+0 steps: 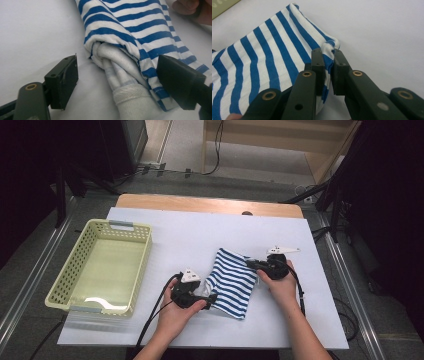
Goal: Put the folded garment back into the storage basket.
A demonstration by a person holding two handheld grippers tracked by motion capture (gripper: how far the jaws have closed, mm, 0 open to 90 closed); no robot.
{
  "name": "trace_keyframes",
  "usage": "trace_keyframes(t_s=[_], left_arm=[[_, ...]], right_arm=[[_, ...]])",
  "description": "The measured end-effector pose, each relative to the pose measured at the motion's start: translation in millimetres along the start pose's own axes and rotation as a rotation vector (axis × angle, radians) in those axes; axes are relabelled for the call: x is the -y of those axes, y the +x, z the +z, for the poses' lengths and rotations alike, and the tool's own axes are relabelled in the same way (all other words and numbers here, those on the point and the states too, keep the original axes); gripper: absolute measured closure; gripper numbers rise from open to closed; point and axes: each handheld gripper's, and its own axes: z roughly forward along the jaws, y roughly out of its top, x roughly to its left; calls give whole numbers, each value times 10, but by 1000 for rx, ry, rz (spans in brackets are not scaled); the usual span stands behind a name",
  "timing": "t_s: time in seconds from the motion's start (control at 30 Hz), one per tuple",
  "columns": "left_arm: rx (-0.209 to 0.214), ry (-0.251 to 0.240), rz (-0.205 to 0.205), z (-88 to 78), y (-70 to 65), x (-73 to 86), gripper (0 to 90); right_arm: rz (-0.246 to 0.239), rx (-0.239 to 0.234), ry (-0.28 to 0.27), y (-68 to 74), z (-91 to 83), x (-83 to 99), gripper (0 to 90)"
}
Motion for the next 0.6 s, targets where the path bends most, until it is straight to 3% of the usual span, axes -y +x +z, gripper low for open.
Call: trace_keyframes(t_s=[0.37, 0.6], left_arm=[[-70, 49, 42, 100, -170, -46, 201], [-57, 36, 17, 90, -165, -39, 451]], right_arm=[[-11, 2, -18, -6, -69, 24, 807], [-22, 3, -26, -3, -92, 28, 808]])
